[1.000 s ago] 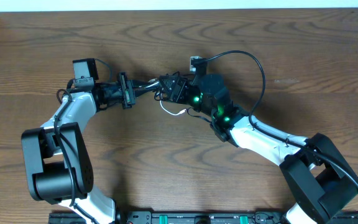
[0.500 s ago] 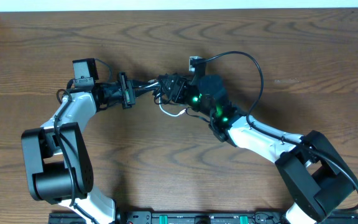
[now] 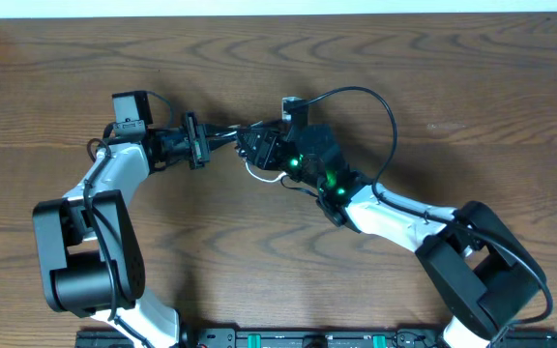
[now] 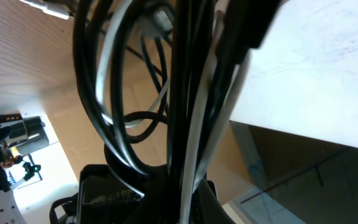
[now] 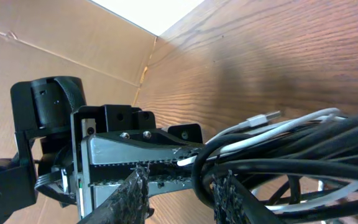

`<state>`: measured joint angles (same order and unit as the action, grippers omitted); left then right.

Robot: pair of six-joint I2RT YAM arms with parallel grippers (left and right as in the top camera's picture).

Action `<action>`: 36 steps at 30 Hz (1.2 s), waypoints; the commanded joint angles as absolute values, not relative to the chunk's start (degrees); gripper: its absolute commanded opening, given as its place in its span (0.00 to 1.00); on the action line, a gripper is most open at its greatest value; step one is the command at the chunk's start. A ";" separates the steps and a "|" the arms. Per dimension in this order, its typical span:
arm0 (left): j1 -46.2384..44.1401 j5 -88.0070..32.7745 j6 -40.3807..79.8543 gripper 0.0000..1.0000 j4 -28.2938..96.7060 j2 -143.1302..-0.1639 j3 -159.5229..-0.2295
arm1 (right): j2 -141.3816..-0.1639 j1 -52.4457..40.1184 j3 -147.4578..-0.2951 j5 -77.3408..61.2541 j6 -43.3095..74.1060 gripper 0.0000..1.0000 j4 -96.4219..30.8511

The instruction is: Untangle cables

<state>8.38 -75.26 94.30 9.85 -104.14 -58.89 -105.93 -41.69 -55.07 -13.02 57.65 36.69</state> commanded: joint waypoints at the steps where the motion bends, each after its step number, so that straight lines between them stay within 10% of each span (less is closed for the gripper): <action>1: 8.27 -77.30 94.15 0.08 9.72 -103.18 -59.05 | -106.85 -41.50 -55.40 -11.07 56.51 0.30 37.08; 36: 8.27 -77.30 94.15 0.08 9.72 -103.18 -59.05 | -108.44 -41.69 -55.40 -3.33 50.43 0.33 32.75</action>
